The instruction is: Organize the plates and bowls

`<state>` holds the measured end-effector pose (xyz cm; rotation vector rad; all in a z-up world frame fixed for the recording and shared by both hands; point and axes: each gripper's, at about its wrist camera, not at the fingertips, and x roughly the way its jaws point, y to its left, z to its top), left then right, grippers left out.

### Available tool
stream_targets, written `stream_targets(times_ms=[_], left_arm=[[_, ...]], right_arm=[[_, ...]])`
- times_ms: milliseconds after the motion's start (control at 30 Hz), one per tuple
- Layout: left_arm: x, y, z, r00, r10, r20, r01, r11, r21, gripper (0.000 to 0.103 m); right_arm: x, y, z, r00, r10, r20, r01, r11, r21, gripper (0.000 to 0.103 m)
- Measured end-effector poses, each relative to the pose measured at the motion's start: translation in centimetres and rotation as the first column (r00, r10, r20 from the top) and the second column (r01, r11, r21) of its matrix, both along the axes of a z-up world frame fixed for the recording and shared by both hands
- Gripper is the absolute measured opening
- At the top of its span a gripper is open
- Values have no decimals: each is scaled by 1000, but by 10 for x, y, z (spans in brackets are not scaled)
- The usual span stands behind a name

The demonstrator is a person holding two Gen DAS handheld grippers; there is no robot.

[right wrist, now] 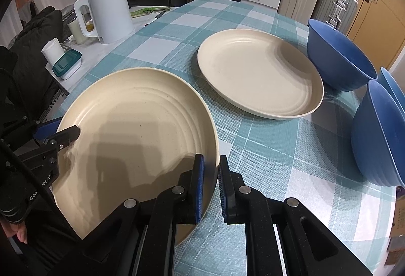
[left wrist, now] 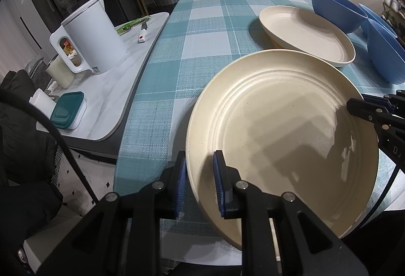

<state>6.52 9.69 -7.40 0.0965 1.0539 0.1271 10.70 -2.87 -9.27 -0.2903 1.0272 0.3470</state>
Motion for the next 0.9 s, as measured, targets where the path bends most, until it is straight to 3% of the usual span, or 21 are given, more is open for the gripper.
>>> stream_targets(times_ms=[300,367,567,667,733,900], left_arm=[[-1,8,6,998,51,22,-51,999,-14,30],[-3,10,11,997,67,49,-66,998,-16,43],[-13,11,35,984,82,161,-72,995,-66,46],[-22,4,51,970,50,236,-22,992,-122,46],[-27,-3,61,959,32,280,7,991,-136,46],[-36,-34,79,936,-42,349,82,992,-100,46]], right_arm=[[-5,-4,7,999,-13,37,13,1000,-3,11],[-6,-7,10,999,-15,48,14,1000,5,11],[-17,-29,28,995,-26,98,15,993,114,17],[-27,-44,38,991,-40,127,18,985,174,30],[-34,-56,45,986,-53,160,20,980,200,46],[-49,-88,54,969,-87,233,28,969,247,64]])
